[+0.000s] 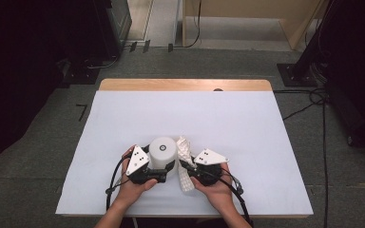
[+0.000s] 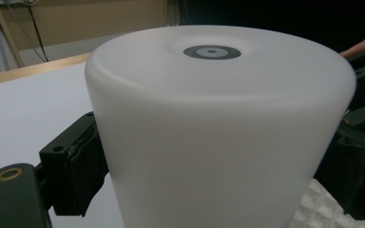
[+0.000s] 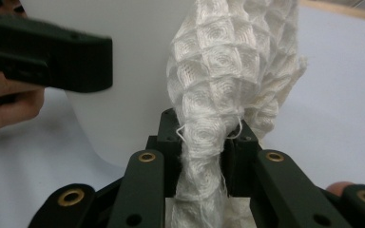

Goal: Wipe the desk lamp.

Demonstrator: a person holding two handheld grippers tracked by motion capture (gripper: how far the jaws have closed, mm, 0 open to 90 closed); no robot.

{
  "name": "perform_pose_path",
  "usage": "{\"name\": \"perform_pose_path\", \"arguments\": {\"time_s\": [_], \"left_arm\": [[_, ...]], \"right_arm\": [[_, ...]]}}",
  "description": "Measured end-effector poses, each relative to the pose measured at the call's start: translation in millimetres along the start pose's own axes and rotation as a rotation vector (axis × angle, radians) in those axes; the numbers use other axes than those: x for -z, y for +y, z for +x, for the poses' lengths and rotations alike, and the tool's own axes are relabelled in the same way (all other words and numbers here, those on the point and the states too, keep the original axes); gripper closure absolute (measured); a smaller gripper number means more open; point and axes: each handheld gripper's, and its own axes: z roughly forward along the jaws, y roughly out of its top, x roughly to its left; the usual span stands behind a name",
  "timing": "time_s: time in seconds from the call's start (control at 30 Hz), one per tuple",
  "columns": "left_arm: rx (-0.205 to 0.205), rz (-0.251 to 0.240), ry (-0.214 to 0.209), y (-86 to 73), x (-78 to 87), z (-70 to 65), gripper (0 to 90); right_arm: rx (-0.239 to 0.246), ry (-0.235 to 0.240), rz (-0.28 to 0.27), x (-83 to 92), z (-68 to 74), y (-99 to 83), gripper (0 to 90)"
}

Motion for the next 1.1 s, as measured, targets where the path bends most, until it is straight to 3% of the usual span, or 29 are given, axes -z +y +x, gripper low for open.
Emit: {"name": "perform_pose_path", "arguments": {"time_s": [0.13,0.3,0.43,0.57,0.63,0.83,1.03,1.1], "left_arm": [[-0.006,0.013,-0.002,-3.3,-4.3,-1.1,8.5],[-0.018,0.021,0.002,-4.3,-6.7,-2.5,8.5],[-0.010,0.015,0.009,-3.6,-5.4,-1.8,8.5],[-0.003,-0.006,0.007,-2.2,-3.4,-1.2,8.5],[-0.003,0.002,0.005,-3.2,-5.1,-1.4,8.5],[0.003,0.029,0.020,-7.6,-11.3,-1.6,8.5],[0.005,0.030,0.026,-9.1,-11.0,-2.0,8.3],[0.018,0.024,0.077,-7.8,-9.9,-3.6,1.7]], "right_arm": [[-0.011,0.012,-0.041,6.4,-1.0,4.6,72.6],[0.023,-0.007,-0.122,20.8,1.4,14.6,72.7],[0.013,-0.006,-0.084,15.0,0.9,10.6,72.7],[-0.026,0.016,0.017,-0.5,-3.6,-0.3,72.6],[-0.027,0.011,0.013,0.3,-3.6,0.5,72.6],[-0.010,-0.003,-0.066,15.0,-4.7,11.0,72.7],[-0.027,-0.027,-0.063,15.9,-11.8,7.6,72.7],[-0.029,-0.030,-0.064,15.9,-12.3,7.3,72.6]]}}
